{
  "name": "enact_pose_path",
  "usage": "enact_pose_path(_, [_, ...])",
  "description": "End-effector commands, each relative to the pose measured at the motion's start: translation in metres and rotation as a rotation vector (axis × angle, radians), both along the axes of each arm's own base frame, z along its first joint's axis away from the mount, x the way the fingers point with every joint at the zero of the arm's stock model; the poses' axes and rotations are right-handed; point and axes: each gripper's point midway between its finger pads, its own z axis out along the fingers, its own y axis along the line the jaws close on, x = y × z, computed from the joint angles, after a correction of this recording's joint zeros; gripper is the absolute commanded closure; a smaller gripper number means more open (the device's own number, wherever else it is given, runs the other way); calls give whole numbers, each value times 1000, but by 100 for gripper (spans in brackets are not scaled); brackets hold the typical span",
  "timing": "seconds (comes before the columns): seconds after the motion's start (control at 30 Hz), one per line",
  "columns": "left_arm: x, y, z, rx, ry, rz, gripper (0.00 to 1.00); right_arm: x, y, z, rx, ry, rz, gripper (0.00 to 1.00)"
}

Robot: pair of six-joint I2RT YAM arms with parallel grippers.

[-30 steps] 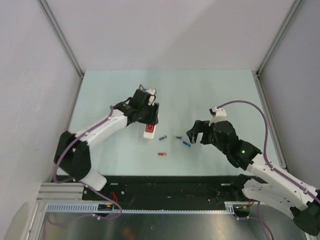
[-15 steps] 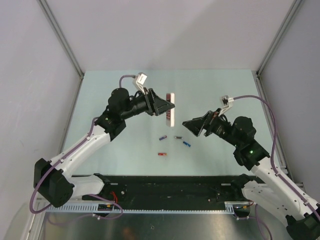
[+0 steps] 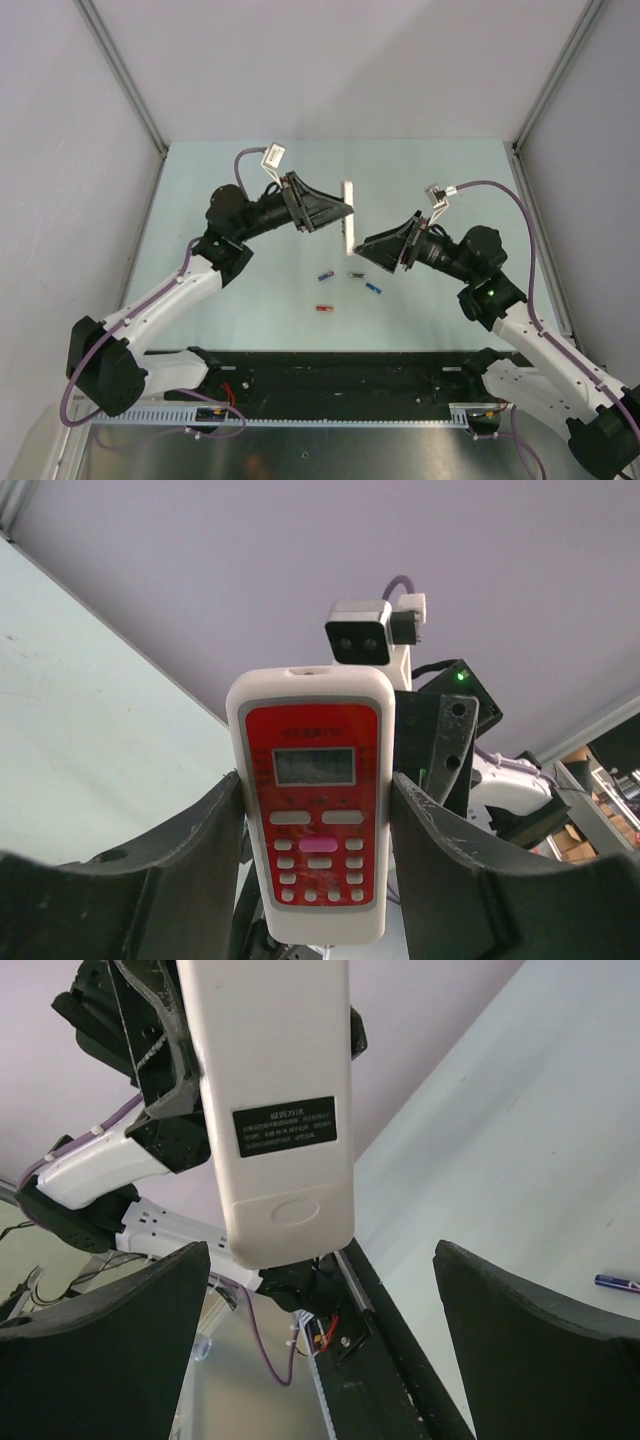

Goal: Load the batteries into the remote control

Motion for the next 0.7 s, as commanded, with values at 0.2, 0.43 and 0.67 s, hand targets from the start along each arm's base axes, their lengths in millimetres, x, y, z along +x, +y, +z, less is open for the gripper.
enact_pose_path(0.2, [-28, -5, 23, -87, -57, -96, 100, -8, 12, 42, 111, -89, 77, 0])
enact_pose_path(0.43, [-32, -6, 19, -95, -53, -105, 100, -10, 24, 40, 128, -84, 131, 8])
enact_pose_path(0.67, [-33, -4, 21, -107, -64, -96, 100, -16, 27, 40, 128, -85, 154, 35])
